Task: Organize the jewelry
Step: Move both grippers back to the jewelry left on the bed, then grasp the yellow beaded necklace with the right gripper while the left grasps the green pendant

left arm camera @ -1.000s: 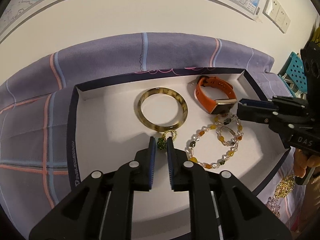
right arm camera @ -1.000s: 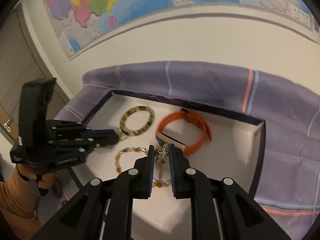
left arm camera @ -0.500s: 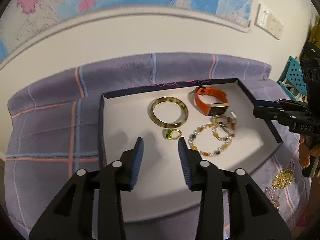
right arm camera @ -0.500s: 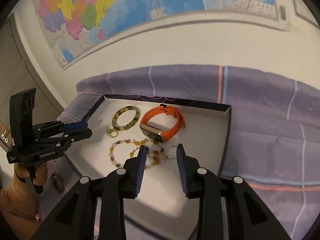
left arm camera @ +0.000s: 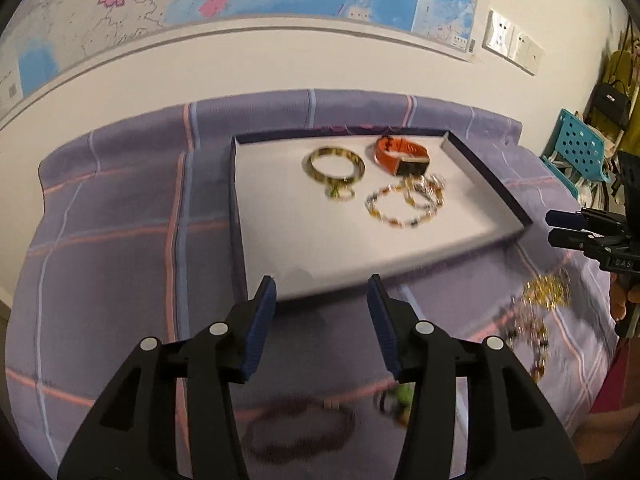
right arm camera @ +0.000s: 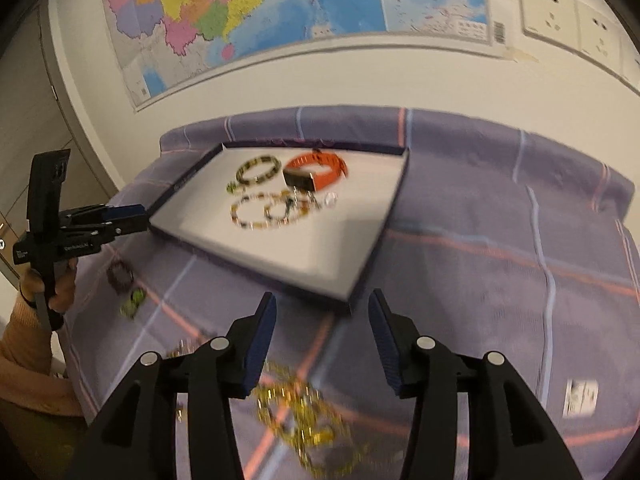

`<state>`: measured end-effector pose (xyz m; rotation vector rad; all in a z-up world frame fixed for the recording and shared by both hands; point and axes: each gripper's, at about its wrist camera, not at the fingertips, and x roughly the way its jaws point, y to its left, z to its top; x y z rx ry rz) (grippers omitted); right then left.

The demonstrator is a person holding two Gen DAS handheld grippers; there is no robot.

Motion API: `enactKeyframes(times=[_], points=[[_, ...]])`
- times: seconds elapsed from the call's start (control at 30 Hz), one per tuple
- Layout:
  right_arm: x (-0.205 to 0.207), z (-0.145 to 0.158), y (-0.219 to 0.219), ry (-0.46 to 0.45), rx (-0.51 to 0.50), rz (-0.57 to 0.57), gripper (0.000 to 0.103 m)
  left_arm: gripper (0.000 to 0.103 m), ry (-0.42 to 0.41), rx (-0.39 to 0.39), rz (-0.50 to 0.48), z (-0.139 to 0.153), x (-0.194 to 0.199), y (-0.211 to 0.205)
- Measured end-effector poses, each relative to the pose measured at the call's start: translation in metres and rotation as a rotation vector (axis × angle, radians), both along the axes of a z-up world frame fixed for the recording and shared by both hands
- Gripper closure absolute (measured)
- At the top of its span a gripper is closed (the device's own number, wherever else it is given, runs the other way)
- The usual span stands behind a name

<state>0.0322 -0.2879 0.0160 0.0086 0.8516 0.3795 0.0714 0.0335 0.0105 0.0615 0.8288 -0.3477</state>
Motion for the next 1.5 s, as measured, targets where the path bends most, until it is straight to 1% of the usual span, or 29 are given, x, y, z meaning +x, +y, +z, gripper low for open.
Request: enactKeyframes(times=[0.1, 0.3, 0.37, 0.47, 0.63, 0.77, 0.83, 0.9, 0.97, 1.03, 1.1, 1.23, 1.37, 1.43, 1.5], points=[[-0.01, -0.008, -0.003, 0.01, -0.011, -0.019, 0.057, 0.056, 0.007, 0.016, -0.018, -0.004, -0.016, -0.001], [-0.023, -0.016, -0.007, 0.019, 0.025, -0.042, 0.056, 0.056, 0.021, 0.031, -0.112, -0.014, -0.054, -0.016], [-0.027, -0.018, -0.007, 0.019, 0.031, -0.049, 0.053, 0.056, 0.033, 0.031, -0.128, -0.019, -0.063, -0.023], [-0.032, -0.021, -0.009, 0.021, 0.03, -0.059, 0.051, 0.053, 0.047, 0.029, -0.142, -0.028, -0.074, -0.03], [-0.037, -0.026, -0.011, 0.032, 0.031, -0.074, 0.049, 0.053, 0.065, 0.024, -0.151, -0.037, -0.083, -0.035], [-0.042, -0.029, -0.01, 0.029, 0.03, -0.076, 0.049, 0.054, 0.061, 0.033, -0.143, -0.038, -0.084, -0.037], [-0.043, -0.029, -0.009, 0.026, 0.019, -0.075, 0.049, 0.056, 0.061, 0.036, -0.139, -0.038, -0.084, -0.038], [-0.043, -0.03, -0.008, 0.024, -0.001, -0.076, 0.046, 0.062, 0.06, 0.041, -0.13, -0.038, -0.083, -0.038], [-0.043, -0.03, -0.007, 0.02, -0.015, -0.078, 0.044, 0.065, 0.06, 0.046, -0.12, -0.038, -0.081, -0.038], [-0.044, -0.032, -0.006, 0.02, -0.019, -0.074, 0.042, 0.071, 0.057, 0.053, -0.108, -0.038, -0.081, -0.037], [-0.043, -0.034, -0.003, 0.021, -0.038, -0.077, 0.035, 0.08, 0.056, 0.058, -0.102, -0.038, -0.081, -0.036], [-0.043, -0.039, 0.007, 0.015, -0.082, -0.067, 0.029, 0.084, 0.061, 0.051, -0.097, -0.037, -0.083, -0.033], [-0.044, -0.04, 0.022, 0.01, -0.142, -0.027, 0.027, 0.084, 0.07, 0.033, -0.1, -0.036, -0.086, -0.031], [-0.045, -0.04, 0.028, 0.006, -0.174, -0.016, 0.027, 0.084, 0.074, 0.027, -0.101, -0.036, -0.089, -0.029], [-0.047, -0.04, 0.032, 0.001, -0.187, 0.0, 0.032, 0.083, 0.074, 0.023, -0.106, -0.036, -0.091, -0.028]])
